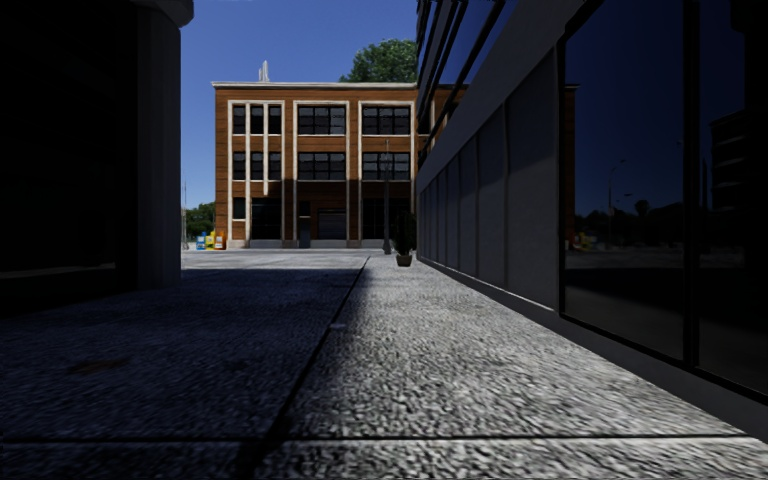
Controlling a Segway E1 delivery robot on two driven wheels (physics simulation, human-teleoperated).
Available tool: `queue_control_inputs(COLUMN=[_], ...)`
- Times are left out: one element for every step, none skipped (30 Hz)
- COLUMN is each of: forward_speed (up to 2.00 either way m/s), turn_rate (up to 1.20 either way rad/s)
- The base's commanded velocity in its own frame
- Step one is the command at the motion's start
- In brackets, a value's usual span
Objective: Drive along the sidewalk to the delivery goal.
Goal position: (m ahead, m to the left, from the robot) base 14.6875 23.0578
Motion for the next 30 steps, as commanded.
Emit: queue_control_inputs(forward_speed=[2.0,2.0,2.0,2.0,2.0,2.0,2.0,2.0,2.0,2.0,2.0,2.0,2.0,2.0,2.0,2.0,2.0,2.0,2.0,2.0,2.0,2.0,2.0,2.0,2.0,2.0,2.0,2.0,2.0,2.0], turn_rate=[0.31,0.31,0.31,0.31,0.31,0.31,0.31,0.31,0.31,0.31,0.31,0.31,0.31,0.31,0.31,0.31,0.31,0.31,0.31,0.23,0.12,0.12,0.0,0.0,0.0,0.0,0.0,0.0,0.0,0.0])
